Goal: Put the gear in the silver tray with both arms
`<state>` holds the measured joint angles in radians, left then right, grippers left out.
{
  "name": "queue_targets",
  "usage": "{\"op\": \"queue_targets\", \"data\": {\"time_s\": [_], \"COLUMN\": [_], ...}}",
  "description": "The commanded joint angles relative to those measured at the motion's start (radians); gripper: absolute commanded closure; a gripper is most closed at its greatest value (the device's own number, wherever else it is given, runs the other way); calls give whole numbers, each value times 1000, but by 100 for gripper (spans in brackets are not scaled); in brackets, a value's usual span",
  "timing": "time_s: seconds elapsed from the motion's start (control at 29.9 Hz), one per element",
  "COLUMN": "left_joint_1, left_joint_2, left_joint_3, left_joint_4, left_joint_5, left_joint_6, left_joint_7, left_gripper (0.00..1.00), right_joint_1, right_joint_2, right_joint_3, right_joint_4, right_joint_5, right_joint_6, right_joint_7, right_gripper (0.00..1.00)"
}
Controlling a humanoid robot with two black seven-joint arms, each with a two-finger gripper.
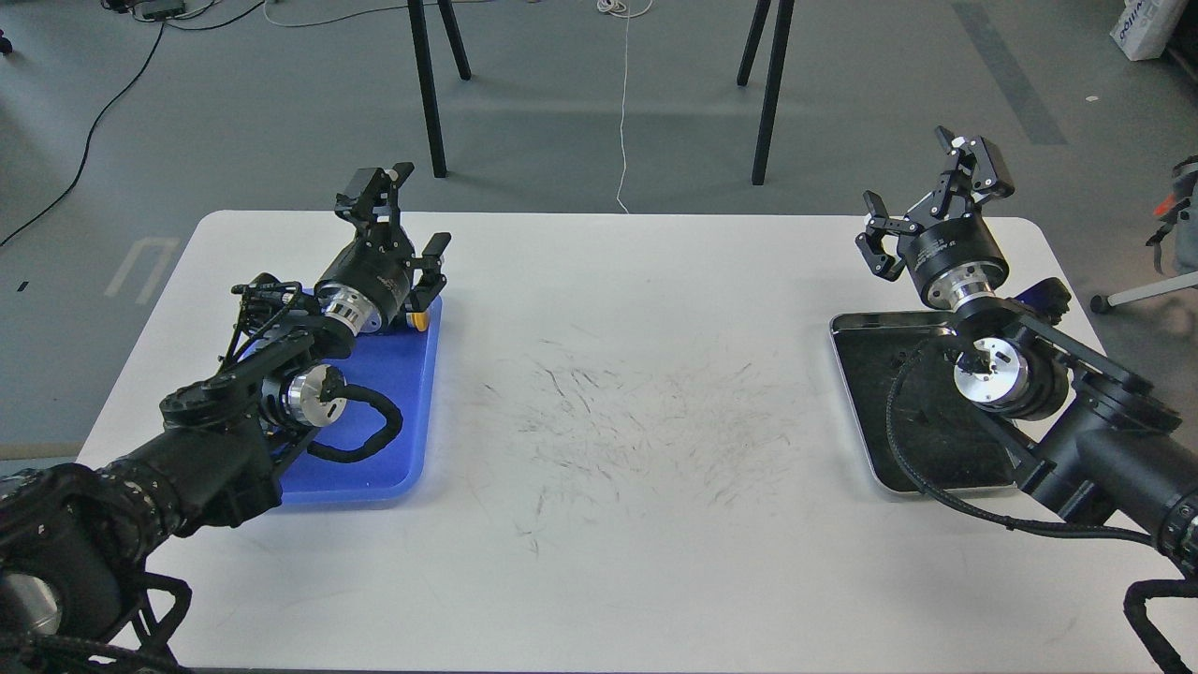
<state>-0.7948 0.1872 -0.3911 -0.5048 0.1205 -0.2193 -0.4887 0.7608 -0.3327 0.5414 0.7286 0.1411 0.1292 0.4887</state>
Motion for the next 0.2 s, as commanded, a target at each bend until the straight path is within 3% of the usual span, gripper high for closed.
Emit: {"op": "queue_targets", "data": {"time_s": [0.0, 0.17], "left_joint_1": [3, 8], "left_joint_2": [0, -2], "left_joint_3": [0, 3], "left_joint_4": [0, 0], "left_joint_5": [2, 5], "left_joint_6": [0, 0], "left_joint_7": [0, 0], "left_gripper": [0, 0], "right_joint_1": [0, 0], "right_joint_2": [1, 1], "right_joint_3": [2, 3], "right_joint_4": [0, 0], "right_joint_5": [0, 0], "right_joint_6": [1, 1], "right_joint_7": [0, 0], "right_gripper": [1, 1]}}
